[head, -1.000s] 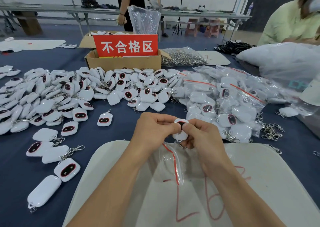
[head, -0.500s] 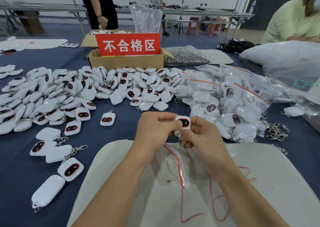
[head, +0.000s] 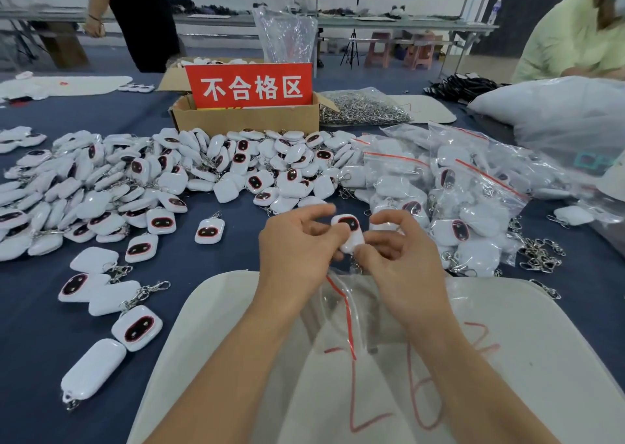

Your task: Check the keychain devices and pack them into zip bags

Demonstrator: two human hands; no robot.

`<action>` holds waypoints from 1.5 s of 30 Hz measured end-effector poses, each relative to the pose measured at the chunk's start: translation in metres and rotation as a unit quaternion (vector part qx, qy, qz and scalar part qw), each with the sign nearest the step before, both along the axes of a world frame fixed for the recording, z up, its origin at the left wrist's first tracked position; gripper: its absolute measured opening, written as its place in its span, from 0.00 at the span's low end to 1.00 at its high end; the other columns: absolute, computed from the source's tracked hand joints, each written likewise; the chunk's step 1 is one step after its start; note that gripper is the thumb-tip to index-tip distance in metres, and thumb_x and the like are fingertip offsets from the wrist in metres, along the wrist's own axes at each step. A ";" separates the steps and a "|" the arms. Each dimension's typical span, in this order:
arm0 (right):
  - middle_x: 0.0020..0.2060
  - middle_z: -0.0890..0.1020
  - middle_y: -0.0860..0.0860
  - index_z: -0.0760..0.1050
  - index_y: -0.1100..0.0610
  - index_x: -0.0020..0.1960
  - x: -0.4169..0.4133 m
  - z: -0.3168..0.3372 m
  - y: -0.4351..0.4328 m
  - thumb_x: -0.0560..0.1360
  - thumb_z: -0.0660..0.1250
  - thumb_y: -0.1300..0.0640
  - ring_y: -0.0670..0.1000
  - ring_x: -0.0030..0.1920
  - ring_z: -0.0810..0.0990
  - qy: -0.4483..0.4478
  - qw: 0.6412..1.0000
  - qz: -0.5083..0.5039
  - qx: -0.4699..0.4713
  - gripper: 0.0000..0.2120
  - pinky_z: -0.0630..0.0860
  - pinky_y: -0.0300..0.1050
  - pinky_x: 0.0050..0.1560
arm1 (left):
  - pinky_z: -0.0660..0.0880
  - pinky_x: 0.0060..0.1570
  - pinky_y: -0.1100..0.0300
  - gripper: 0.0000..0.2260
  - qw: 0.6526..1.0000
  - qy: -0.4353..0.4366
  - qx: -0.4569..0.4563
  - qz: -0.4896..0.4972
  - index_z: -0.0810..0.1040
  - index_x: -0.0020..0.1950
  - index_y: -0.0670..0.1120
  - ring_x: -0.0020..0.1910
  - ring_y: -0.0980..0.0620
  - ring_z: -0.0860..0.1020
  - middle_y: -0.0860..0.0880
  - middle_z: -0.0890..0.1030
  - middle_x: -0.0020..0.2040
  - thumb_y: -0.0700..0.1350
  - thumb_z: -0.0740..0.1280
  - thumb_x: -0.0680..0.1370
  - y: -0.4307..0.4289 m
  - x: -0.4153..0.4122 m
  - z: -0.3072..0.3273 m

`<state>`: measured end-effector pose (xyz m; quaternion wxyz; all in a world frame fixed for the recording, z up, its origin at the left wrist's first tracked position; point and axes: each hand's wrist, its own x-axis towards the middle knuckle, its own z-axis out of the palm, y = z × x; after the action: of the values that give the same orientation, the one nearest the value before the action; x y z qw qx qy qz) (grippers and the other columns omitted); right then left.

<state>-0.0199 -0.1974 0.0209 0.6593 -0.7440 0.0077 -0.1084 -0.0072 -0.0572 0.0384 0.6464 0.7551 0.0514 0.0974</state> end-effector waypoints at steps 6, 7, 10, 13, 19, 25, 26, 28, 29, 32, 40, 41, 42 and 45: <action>0.39 0.88 0.48 0.81 0.45 0.51 -0.001 0.001 0.001 0.77 0.67 0.56 0.49 0.39 0.86 -0.039 0.998 0.043 -0.020 0.08 0.82 0.45 0.41 | 0.82 0.56 0.48 0.09 0.998 -0.006 -0.050 -0.047 0.88 0.45 0.62 0.44 0.52 0.86 0.52 0.87 0.41 0.56 0.76 0.66 -0.005 -0.001 0.005; 0.38 0.87 0.50 0.84 0.47 0.50 0.001 0.002 -0.002 0.79 0.65 0.58 0.50 0.37 0.85 -0.036 0.998 0.049 0.003 0.10 0.80 0.43 0.40 | 0.81 0.58 0.49 0.09 0.997 -0.005 -0.048 -0.056 0.87 0.46 0.63 0.46 0.53 0.86 0.52 0.88 0.44 0.55 0.76 0.66 -0.004 0.000 0.004; 0.36 0.85 0.55 0.86 0.55 0.47 0.001 0.004 -0.010 0.82 0.61 0.63 0.51 0.32 0.80 -0.003 0.993 0.092 0.078 0.15 0.75 0.40 0.34 | 0.77 0.50 0.64 0.09 0.994 -0.028 -0.031 -0.102 0.89 0.45 0.61 0.42 0.58 0.84 0.56 0.87 0.42 0.47 0.74 0.71 -0.001 0.000 0.003; 0.39 0.85 0.56 0.85 0.57 0.47 0.003 0.003 -0.010 0.83 0.60 0.64 0.51 0.31 0.78 0.011 0.986 0.122 0.110 0.15 0.73 0.40 0.33 | 0.73 0.38 0.70 0.10 0.990 -0.058 -0.033 -0.123 0.89 0.44 0.53 0.33 0.59 0.77 0.50 0.83 0.34 0.38 0.73 0.74 0.000 -0.001 0.003; 0.40 0.86 0.54 0.87 0.52 0.52 0.004 0.003 -0.008 0.81 0.64 0.67 0.50 0.37 0.82 -0.021 0.989 0.099 0.107 0.15 0.79 0.39 0.38 | 0.75 0.42 0.62 0.22 0.990 -0.118 0.033 -0.064 0.86 0.44 0.69 0.37 0.55 0.77 0.52 0.84 0.39 0.38 0.78 0.73 0.004 0.000 0.004; 0.43 0.87 0.57 0.86 0.52 0.51 0.006 -0.001 -0.010 0.78 0.63 0.73 0.57 0.38 0.84 -0.038 0.993 0.087 0.076 0.20 0.83 0.46 0.41 | 0.70 0.37 0.69 0.23 0.984 -0.158 0.051 -0.072 0.85 0.45 0.70 0.34 0.61 0.72 0.55 0.82 0.36 0.39 0.80 0.70 0.004 -0.001 0.003; 0.42 0.87 0.57 0.86 0.51 0.51 0.006 -0.002 -0.011 0.79 0.63 0.73 0.57 0.39 0.84 -0.037 0.993 0.089 0.072 0.20 0.83 0.46 0.41 | 0.71 0.37 0.69 0.23 0.984 -0.155 0.048 -0.071 0.85 0.45 0.71 0.34 0.61 0.72 0.56 0.82 0.35 0.39 0.80 0.70 0.004 0.000 0.002; 0.41 0.86 0.56 0.86 0.50 0.51 0.005 -0.004 -0.010 0.79 0.63 0.72 0.53 0.40 0.85 -0.034 0.993 0.094 0.067 0.20 0.82 0.42 0.41 | 0.72 0.38 0.67 0.21 0.986 -0.145 0.038 -0.072 0.86 0.45 0.69 0.34 0.60 0.73 0.56 0.82 0.35 0.40 0.80 0.71 0.004 0.000 0.002; 0.40 0.86 0.56 0.86 0.50 0.51 0.005 -0.004 -0.010 0.79 0.64 0.71 0.52 0.39 0.84 -0.033 0.993 0.093 0.061 0.19 0.82 0.42 0.41 | 0.72 0.38 0.67 0.19 0.987 -0.140 0.032 -0.076 0.87 0.45 0.68 0.34 0.60 0.73 0.55 0.82 0.35 0.40 0.80 0.71 0.005 0.000 0.002; 0.40 0.86 0.54 0.86 0.48 0.49 0.004 -0.002 -0.012 0.77 0.64 0.70 0.54 0.40 0.84 -0.051 0.996 0.072 -0.003 0.19 0.83 0.54 0.46 | 0.74 0.40 0.63 0.09 0.988 -0.117 0.019 -0.103 0.89 0.47 0.60 0.36 0.58 0.74 0.51 0.84 0.38 0.46 0.81 0.70 0.004 0.000 0.002; 0.32 0.81 0.40 0.73 0.44 0.43 -0.016 0.010 -0.003 0.72 0.71 0.44 0.43 0.34 0.79 -0.069 0.979 -0.121 -0.148 0.08 0.76 0.45 0.40 | 0.75 0.37 0.64 0.05 0.989 -0.012 -0.097 0.114 0.88 0.38 0.59 0.32 0.58 0.79 0.57 0.83 0.33 0.50 0.78 0.73 0.033 0.010 0.008; 0.29 0.79 0.43 0.70 0.45 0.42 -0.021 0.014 -0.004 0.71 0.69 0.40 0.45 0.31 0.75 -0.088 0.975 -0.122 -0.165 0.11 0.71 0.45 0.37 | 0.73 0.32 0.66 0.07 0.983 0.003 -0.140 0.122 0.88 0.36 0.58 0.30 0.58 0.78 0.56 0.83 0.33 0.49 0.78 0.74 0.038 0.011 0.010; 0.28 0.76 0.45 0.69 0.46 0.41 -0.027 0.017 -0.003 0.70 0.67 0.36 0.47 0.29 0.72 -0.103 0.972 -0.099 -0.187 0.15 0.69 0.45 0.35 | 0.71 0.28 0.67 0.08 0.976 0.014 -0.179 0.124 0.87 0.35 0.54 0.28 0.56 0.78 0.54 0.82 0.32 0.48 0.77 0.74 0.041 0.011 0.011; 0.27 0.75 0.43 0.64 0.45 0.43 -0.040 0.020 0.010 0.67 0.63 0.29 0.47 0.28 0.71 -0.098 0.931 0.001 -0.352 0.21 0.68 0.45 0.33 | 0.68 0.23 0.65 0.10 0.961 0.030 -0.259 0.095 0.84 0.33 0.48 0.23 0.54 0.73 0.50 0.79 0.29 0.44 0.73 0.75 0.045 0.012 0.013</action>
<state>-0.0599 -0.1878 0.0410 0.3527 -0.9141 -0.0966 -0.1755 0.0051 -0.0125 0.0516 0.8059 0.5558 0.1656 0.1191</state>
